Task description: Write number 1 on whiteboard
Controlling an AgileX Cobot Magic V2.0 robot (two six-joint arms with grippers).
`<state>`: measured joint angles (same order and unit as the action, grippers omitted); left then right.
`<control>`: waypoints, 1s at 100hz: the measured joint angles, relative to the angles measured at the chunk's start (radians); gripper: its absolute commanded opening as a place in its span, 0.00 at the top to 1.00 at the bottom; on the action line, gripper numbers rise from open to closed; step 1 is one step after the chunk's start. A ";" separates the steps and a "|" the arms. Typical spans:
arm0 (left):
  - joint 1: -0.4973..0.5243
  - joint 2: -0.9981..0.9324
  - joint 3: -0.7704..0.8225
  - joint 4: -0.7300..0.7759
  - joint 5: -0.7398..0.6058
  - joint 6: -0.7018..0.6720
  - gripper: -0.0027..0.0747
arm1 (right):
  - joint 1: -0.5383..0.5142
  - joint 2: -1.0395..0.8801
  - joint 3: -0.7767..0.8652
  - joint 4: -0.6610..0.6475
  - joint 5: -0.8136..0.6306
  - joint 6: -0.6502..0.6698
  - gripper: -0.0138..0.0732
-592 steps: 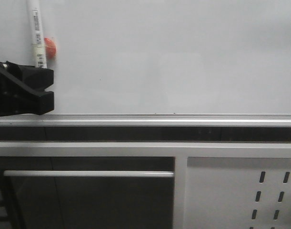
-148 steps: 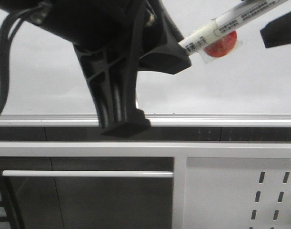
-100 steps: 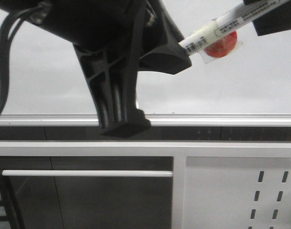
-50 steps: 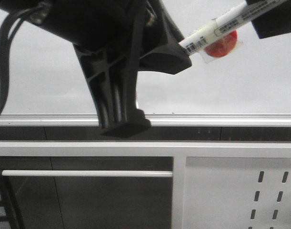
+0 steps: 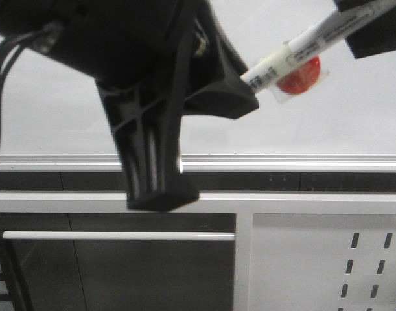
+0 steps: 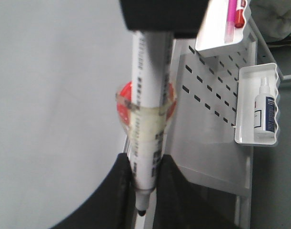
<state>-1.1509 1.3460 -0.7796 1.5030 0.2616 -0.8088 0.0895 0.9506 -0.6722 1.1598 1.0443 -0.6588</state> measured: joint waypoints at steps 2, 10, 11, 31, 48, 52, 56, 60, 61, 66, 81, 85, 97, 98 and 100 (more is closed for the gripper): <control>0.000 0.000 0.001 -0.002 0.000 0.000 0.99 | 0.005 0.004 0.000 -0.001 0.000 0.000 0.60; 0.000 0.000 0.002 -0.006 0.000 0.000 0.99 | 0.022 0.024 0.000 -0.001 -0.005 0.000 0.60; 0.000 0.000 0.002 -0.006 0.000 0.000 0.99 | 0.027 0.026 0.000 -0.001 -0.007 0.000 0.60; 0.000 0.000 0.007 -0.011 0.000 0.000 0.99 | 0.129 0.094 0.000 0.005 -0.087 -0.006 0.60; 0.000 0.000 0.020 -0.021 0.035 0.004 0.99 | 0.229 0.139 0.000 0.011 -0.202 -0.019 0.60; 0.000 0.000 0.019 -0.029 0.040 0.004 0.99 | 0.238 0.146 0.000 0.015 -0.218 -0.022 0.60; 0.000 0.000 0.019 -0.037 0.045 0.004 0.99 | 0.242 0.148 0.000 0.017 -0.230 -0.022 0.60; 0.000 0.000 0.022 -0.040 0.045 0.004 0.99 | 0.247 0.148 0.000 0.017 -0.238 -0.023 0.60; 0.000 0.000 0.022 -0.042 0.045 0.004 0.99 | 0.246 0.148 0.000 0.017 -0.238 -0.023 0.60; 0.000 0.000 0.022 -0.044 0.045 0.004 0.99 | 0.246 0.148 0.000 0.017 -0.244 -0.025 0.60; 0.000 0.000 0.022 -0.044 0.057 0.004 0.99 | 0.248 0.148 0.000 0.013 -0.255 -0.025 0.60; 0.000 0.000 0.022 -0.048 0.062 0.004 0.99 | 0.248 0.148 0.000 0.011 -0.261 -0.025 0.60; 0.000 0.000 0.022 -0.053 0.075 0.004 0.99 | 0.248 0.148 0.000 0.009 -0.282 -0.025 0.60; 0.000 0.000 0.022 -0.055 0.076 0.004 0.99 | 0.248 0.148 0.000 0.009 -0.285 -0.025 0.60; 0.000 0.000 0.022 -0.055 0.076 0.004 0.99 | 0.248 0.148 0.000 0.009 -0.288 -0.025 0.60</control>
<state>-1.1509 1.3460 -0.7573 1.4484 0.3371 -0.8049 0.3380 1.0982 -0.6722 1.1684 0.7562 -0.6842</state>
